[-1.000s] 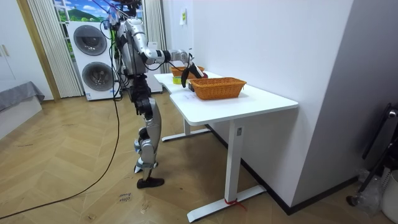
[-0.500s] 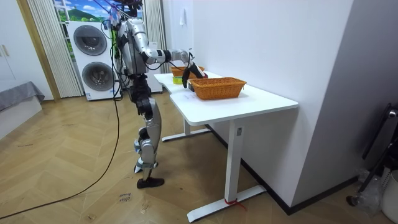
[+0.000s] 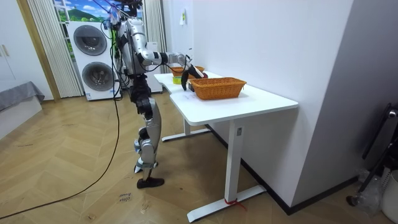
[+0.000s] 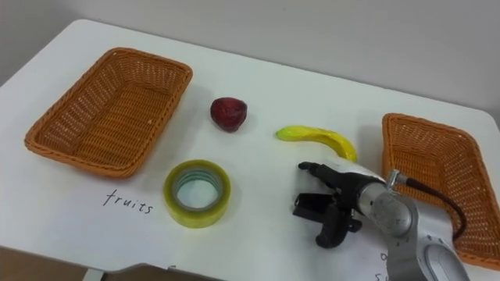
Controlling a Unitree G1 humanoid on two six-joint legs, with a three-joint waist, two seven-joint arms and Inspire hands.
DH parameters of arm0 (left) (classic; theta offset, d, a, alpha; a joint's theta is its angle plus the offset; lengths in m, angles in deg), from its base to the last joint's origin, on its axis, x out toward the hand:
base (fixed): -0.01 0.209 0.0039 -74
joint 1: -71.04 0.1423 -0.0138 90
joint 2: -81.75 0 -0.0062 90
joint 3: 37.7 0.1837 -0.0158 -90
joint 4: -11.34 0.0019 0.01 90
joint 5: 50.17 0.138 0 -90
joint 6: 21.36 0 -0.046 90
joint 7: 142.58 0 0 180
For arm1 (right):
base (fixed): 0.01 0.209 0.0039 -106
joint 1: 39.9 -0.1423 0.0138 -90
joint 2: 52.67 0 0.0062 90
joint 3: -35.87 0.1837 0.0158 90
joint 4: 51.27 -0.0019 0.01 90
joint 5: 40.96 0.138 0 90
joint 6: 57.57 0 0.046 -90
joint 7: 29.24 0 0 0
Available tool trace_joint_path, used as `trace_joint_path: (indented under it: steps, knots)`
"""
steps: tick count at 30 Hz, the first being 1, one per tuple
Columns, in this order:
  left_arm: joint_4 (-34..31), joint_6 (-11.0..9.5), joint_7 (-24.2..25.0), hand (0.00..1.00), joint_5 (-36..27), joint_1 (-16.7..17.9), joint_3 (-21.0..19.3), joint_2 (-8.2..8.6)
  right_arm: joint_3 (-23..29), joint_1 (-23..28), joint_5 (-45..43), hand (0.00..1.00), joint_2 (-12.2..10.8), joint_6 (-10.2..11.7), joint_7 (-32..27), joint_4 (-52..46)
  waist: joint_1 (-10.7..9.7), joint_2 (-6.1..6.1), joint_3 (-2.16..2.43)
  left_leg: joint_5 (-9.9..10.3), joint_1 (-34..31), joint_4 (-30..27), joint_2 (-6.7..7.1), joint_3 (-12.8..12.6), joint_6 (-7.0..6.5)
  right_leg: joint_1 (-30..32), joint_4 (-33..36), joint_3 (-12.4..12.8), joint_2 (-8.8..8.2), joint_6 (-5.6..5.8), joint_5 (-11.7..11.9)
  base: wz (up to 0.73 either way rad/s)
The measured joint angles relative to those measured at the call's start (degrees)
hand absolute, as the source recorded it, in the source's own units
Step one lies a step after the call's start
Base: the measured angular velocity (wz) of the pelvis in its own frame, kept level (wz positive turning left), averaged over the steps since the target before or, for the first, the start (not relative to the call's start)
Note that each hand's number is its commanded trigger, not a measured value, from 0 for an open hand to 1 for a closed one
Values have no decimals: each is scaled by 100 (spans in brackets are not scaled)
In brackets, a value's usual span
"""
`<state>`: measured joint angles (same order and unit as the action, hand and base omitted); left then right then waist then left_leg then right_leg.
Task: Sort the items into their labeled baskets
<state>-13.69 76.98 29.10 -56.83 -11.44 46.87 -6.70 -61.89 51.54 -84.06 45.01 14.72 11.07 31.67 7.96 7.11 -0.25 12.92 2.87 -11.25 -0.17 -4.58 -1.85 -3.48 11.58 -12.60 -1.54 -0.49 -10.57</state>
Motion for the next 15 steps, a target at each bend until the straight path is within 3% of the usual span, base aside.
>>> trace_joint_path:
  steps: [6, 7, 9, 10, 11, 15]
  knots:
    - [-89, 0, -28, 0, 7, 31, 2, 0, 0, 1, -64, 0, 1, -89, -12, -1, -9, -46, 8, -1, 49, 0, -1, 0, -1, -43, 2, 1, -1, -1, 1, 0]
    - [-91, 0, -31, 0, 6, 31, 3, 0, 0, 1, -83, 34, 1, -101, -12, -1, -9, -51, 8, -1, 54, 2, -1, -1, -1, -47, 3, 1, -1, -1, 1, 0]
    - [-90, 0, -68, 0, 6, 39, 13, 0, -1, 2, -177, 88, 1, -115, -11, 0, -11, -58, 8, -1, 63, 1, 0, -1, -1, -54, 6, 1, 0, -1, 1, 0]
    - [-90, 0, -82, 0, 6, 44, 13, 0, -1, 4, -186, 98, 1, -116, -10, 1, -12, -58, 8, -1, 64, 1, 0, -1, -1, -55, 6, 1, 0, -1, 1, 0]
    - [-90, 0, -101, 0, 6, 56, 13, 0, -1, 7, -199, 100, 1, -115, -10, 0, -13, -58, 8, -1, 64, 0, 0, -1, -1, -56, 6, 1, 0, -1, 1, 0]
    - [-90, 0, -111, 0, 6, 85, 13, 0, -2, -11, -401, 100, 0, -109, -226, -1, -8, -56, 9, -2, 64, 3, 2, -1, -2, -56, 8, 1, -3, -1, 2, 0]
